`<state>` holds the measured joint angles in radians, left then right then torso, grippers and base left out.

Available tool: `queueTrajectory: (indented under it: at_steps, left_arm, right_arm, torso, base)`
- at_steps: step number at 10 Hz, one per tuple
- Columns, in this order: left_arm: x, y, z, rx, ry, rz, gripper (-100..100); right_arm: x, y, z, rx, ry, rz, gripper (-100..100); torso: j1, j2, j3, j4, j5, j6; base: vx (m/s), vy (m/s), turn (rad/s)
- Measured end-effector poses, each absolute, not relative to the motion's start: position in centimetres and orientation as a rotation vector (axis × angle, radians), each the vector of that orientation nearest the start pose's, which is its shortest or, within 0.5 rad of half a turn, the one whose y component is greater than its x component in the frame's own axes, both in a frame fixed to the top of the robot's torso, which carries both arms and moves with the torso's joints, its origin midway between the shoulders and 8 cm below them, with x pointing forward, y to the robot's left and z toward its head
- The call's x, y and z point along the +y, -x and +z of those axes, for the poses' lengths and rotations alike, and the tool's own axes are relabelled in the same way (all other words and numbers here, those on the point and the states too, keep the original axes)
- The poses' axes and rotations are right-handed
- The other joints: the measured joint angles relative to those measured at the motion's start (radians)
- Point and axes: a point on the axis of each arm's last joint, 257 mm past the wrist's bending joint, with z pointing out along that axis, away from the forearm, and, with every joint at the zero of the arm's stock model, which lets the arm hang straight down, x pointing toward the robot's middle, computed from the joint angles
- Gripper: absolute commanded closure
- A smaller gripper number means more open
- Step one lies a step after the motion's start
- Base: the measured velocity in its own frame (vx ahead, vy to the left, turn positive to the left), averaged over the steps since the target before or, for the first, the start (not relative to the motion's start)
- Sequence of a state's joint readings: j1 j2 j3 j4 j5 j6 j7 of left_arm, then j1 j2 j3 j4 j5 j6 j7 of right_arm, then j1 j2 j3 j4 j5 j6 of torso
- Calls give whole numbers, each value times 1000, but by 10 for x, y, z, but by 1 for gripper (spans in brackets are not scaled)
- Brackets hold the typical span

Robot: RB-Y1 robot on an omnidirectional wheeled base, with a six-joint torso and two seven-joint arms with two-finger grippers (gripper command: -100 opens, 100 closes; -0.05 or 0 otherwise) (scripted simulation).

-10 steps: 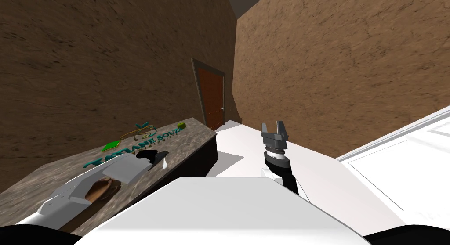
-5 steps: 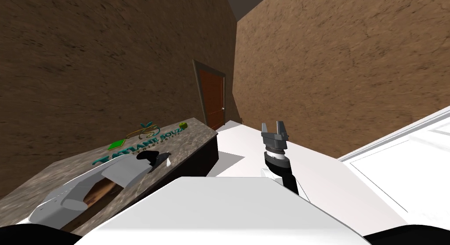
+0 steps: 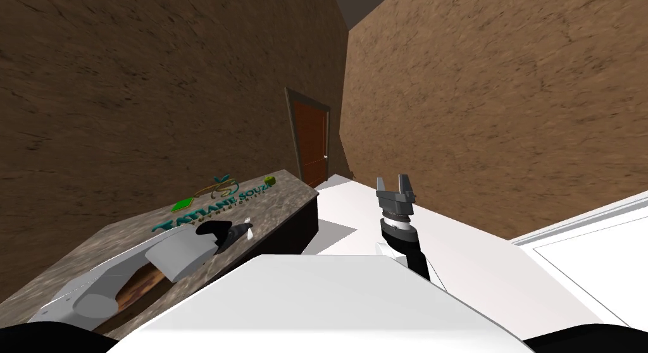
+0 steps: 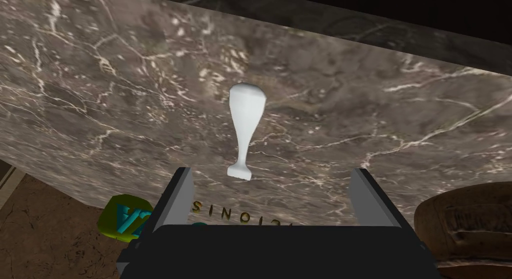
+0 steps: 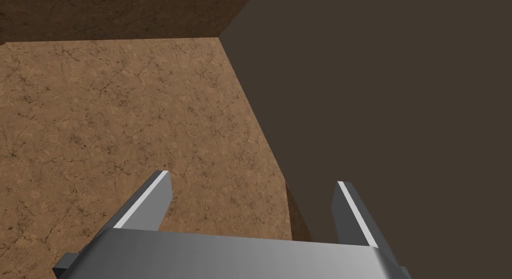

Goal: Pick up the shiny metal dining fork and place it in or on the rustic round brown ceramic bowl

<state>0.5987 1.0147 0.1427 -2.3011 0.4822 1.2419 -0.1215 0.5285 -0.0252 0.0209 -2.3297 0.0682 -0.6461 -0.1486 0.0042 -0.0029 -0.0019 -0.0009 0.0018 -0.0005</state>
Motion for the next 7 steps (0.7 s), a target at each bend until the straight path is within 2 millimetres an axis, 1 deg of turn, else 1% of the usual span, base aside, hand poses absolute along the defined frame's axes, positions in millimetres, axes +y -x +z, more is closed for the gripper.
queueTrajectory:
  at_steps: [2,3,4,5,7]
  left_arm:
    - [446,-255,-298,2328,1224,64,-100]
    - [437,-252,-301,2357,1203,46,-100]
    - [435,-252,-301,2361,1199,44,0]
    - [436,-252,-301,2360,1199,44,-100]
    - [443,-253,-311,2352,1214,49,-100]
  right_arm:
    - [-255,-308,61,532,-509,1455,0]
    - [-255,-308,61,532,-509,1455,0]
    - [-255,-308,61,531,-509,1455,0]
    - [-255,-308,61,531,-509,1455,0]
    - [-255,-308,61,531,-509,1455,0]
  torso:
    - [0,-2,-1,0,0,0]
    - [0,-2,-1,0,0,0]
    - [-2,0,0,0,0,1]
    - [-3,2,1,0,-1,0]
    - [-4,3,2,1,-1,1]
  base:
    - [74,64,130]
    - [27,20,24]
    - [5,4,-6]
    - [0,-1,-72]
    - [-6,-3,-72]
